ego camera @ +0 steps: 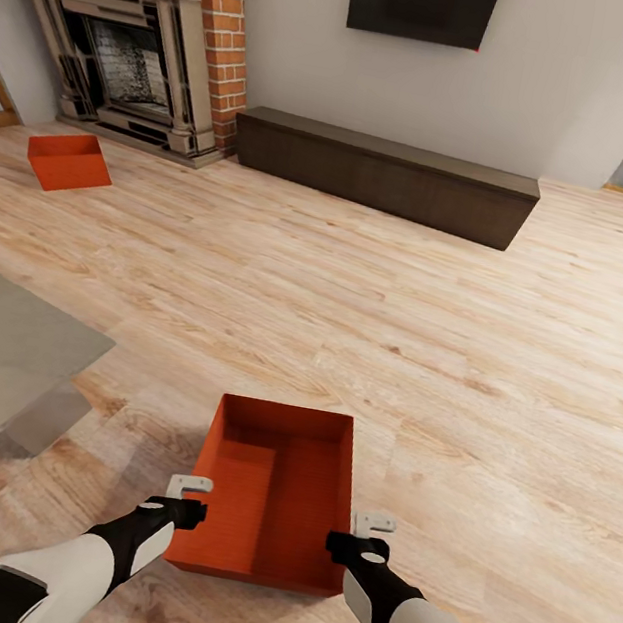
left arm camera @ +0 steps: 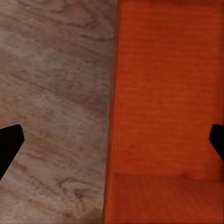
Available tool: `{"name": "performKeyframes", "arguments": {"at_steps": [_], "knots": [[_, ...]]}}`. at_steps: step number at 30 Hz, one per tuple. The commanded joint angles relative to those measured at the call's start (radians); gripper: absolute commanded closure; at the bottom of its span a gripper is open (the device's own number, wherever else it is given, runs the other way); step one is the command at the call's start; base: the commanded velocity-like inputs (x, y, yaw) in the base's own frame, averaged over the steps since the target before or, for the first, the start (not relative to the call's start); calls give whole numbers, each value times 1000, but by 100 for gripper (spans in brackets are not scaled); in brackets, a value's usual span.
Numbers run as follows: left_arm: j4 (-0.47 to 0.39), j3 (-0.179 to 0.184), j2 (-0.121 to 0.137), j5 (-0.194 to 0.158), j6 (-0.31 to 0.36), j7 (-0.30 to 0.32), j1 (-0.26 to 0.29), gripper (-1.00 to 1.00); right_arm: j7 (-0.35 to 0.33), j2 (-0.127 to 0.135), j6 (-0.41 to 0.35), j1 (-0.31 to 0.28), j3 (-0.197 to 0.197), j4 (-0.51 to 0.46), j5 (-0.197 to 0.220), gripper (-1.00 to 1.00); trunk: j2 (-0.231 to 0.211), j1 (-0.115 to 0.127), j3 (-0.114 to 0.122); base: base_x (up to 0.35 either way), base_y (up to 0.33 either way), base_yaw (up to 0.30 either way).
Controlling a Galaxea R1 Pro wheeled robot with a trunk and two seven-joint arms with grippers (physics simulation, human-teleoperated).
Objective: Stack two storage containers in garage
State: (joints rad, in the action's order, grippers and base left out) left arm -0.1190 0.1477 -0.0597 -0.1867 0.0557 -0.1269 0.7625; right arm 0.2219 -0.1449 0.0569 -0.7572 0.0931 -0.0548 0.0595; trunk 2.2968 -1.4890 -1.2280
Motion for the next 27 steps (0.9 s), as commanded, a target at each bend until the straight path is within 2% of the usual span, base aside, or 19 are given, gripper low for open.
{"name": "performKeyframes", "arguments": {"at_steps": [1,11,27], "knots": [[-2,9,1,-10,6,-5,0,-100,3,0,3,-1,8,1,5,-100,0,0,-1,0,0,0],[-2,10,3,-10,6,-5,0,-100,-1,-10,12,-1,8,1,11,-100,0,0,-1,0,0,0],[-11,12,2,-7,6,-1,0,-100,-1,-7,20,-1,8,1,10,-100,0,0,-1,0,0,0]]}}
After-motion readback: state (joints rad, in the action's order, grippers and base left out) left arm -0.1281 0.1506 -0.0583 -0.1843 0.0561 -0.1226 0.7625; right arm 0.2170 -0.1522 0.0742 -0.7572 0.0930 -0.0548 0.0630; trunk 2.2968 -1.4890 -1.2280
